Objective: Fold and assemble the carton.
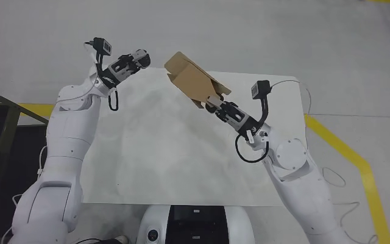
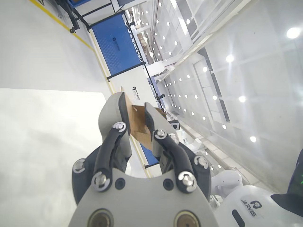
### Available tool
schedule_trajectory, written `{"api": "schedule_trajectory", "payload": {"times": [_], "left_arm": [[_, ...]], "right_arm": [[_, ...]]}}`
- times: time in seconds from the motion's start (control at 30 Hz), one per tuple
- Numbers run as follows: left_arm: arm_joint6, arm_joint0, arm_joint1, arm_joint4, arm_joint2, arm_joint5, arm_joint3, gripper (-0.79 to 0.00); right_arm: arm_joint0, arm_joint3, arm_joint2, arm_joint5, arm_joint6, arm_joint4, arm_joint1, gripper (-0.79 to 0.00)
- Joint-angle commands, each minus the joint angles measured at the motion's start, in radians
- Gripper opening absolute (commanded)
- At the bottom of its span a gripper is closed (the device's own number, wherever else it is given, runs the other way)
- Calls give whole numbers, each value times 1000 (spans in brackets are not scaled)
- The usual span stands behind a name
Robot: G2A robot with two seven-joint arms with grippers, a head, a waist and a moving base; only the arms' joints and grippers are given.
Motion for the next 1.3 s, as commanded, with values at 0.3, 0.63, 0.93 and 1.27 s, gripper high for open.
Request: {"api": "schedule_trajectory", "payload": {"times": [0.3,0.63,0.93,1.27], "left_arm": [[19,-5,11,17,-23,41,22,0],[-87,-13,30,68,-39,-5,-34,0],[-69,2,62,394,-53,-129,-193,0],[-14,42,83,529,-82,-184,-322,0]], "right_arm": [[-35,-38,2,-20,76,7,7,-785],[-42,-35,14,-31,145,-28,17,-785],[38,21,41,1,282,-72,30,-785],[99,75,56,40,323,-63,36,-785]]}}
